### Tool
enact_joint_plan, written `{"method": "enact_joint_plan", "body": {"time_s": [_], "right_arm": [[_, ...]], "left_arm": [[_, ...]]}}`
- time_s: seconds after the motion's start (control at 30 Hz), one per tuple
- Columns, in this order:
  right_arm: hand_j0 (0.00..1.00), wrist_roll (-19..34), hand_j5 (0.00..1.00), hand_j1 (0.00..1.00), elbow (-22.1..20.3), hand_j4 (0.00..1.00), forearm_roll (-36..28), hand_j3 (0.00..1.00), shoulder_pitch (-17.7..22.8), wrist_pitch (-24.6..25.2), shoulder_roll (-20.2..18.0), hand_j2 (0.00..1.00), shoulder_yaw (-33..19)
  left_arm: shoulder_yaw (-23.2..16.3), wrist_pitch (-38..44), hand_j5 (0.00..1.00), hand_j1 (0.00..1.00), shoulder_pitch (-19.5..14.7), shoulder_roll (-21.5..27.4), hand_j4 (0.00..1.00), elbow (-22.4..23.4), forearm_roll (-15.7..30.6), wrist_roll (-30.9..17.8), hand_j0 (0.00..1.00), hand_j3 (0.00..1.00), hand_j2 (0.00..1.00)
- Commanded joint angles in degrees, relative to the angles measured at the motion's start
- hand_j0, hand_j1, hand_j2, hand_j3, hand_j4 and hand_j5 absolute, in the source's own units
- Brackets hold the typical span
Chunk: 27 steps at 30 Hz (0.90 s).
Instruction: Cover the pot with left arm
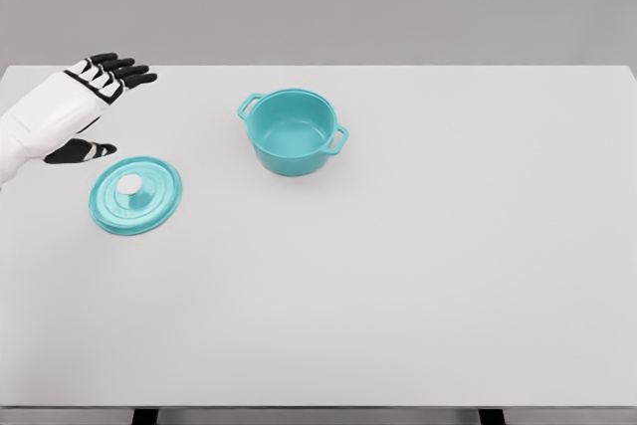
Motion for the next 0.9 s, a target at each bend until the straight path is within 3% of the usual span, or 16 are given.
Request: {"method": "enact_joint_plan", "body": {"time_s": [0.0,0.2,0.23,0.3,0.33,0.37,0.47,0.6,0.73,0.87], "right_arm": [[1.00,0.0,1.00,1.00,0.0,1.00,0.0,1.00,0.0,0.0,0.0,1.00,0.0],[1.00,0.0,1.00,1.00,0.0,1.00,0.0,1.00,-0.1,0.0,0.0,1.00,0.0],[1.00,0.0,1.00,1.00,0.0,1.00,0.0,1.00,0.0,0.0,0.0,1.00,0.0],[1.00,0.0,1.00,1.00,0.0,1.00,0.0,1.00,-0.1,0.0,0.0,1.00,0.0],[1.00,0.0,1.00,1.00,0.0,1.00,0.0,1.00,0.0,0.0,0.0,1.00,0.0],[1.00,0.0,1.00,1.00,0.0,1.00,0.0,1.00,0.0,0.0,0.0,1.00,0.0],[1.00,0.0,1.00,1.00,0.0,1.00,0.0,1.00,0.0,0.0,0.0,1.00,0.0],[1.00,0.0,1.00,1.00,0.0,1.00,0.0,1.00,0.0,0.0,0.0,1.00,0.0],[1.00,0.0,1.00,1.00,0.0,1.00,0.0,1.00,0.0,0.0,0.0,1.00,0.0],[1.00,0.0,1.00,1.00,0.0,1.00,0.0,1.00,0.0,0.0,0.0,1.00,0.0]], "left_arm": [[-0.2,0.0,1.00,1.00,0.0,0.1,1.00,0.2,0.4,0.0,1.00,1.00,1.00],[0.0,0.0,1.00,1.00,-0.2,0.2,1.00,0.2,0.7,0.0,1.00,1.00,1.00],[-0.2,0.0,1.00,1.00,-0.1,1.9,1.00,0.2,2.5,-1.0,1.00,1.00,1.00],[-0.5,0.0,1.00,1.00,0.2,6.0,1.00,1.5,6.2,-9.7,1.00,1.00,1.00],[-0.9,0.0,1.00,1.00,-0.2,7.4,1.00,1.6,9.3,-20.1,1.00,1.00,1.00],[-1.1,0.0,1.00,1.00,-0.2,9.6,1.00,1.2,12.2,-25.5,1.00,1.00,1.00],[-5.1,0.0,1.00,1.00,-1.1,15.3,1.00,0.9,18.7,-25.5,1.00,1.00,1.00],[-11.8,0.0,1.00,1.00,-7.0,14.8,1.00,3.2,19.0,-25.5,1.00,1.00,1.00],[-18.3,0.0,0.91,0.91,-10.7,12.6,0.91,7.5,19.2,-25.5,0.91,0.91,0.91],[-19.2,0.0,0.86,0.86,-11.0,12.2,0.86,7.8,19.1,-25.5,0.86,0.86,0.86]]}}
